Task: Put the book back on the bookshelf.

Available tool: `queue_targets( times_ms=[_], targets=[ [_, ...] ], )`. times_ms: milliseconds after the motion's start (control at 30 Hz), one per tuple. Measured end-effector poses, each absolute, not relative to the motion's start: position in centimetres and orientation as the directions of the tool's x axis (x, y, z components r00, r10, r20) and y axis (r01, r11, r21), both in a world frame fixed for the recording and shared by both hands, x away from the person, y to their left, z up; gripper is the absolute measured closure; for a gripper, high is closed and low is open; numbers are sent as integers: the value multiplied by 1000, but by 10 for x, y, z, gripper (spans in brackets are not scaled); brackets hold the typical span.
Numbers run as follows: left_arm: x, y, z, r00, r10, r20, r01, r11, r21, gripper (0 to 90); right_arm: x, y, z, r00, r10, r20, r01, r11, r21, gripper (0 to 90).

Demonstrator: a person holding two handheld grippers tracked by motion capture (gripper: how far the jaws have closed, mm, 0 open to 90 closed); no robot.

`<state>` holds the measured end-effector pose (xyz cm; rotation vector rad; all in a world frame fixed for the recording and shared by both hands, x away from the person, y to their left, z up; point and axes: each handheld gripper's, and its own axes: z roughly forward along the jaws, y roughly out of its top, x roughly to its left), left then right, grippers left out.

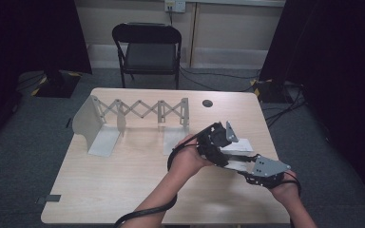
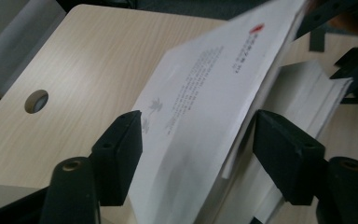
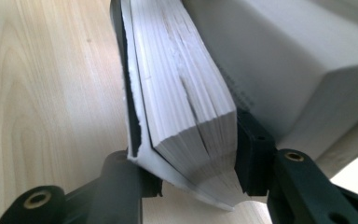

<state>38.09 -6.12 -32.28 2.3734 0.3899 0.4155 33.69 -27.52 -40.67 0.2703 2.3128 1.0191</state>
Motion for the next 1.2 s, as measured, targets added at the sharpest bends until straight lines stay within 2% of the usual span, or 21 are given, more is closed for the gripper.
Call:
queue_targets(
  times_ms=[500, 1200],
  targets=[
    [378, -34, -317, 908, 393, 147, 199, -712, 673, 261, 354, -283, -388, -839, 426, -337, 31, 658, 753, 611],
    [380, 3, -334, 892, 446, 71, 272, -655, 705, 157, 368, -287, -372, -866, 429, -256, 94, 643, 760, 631]
  ],
)
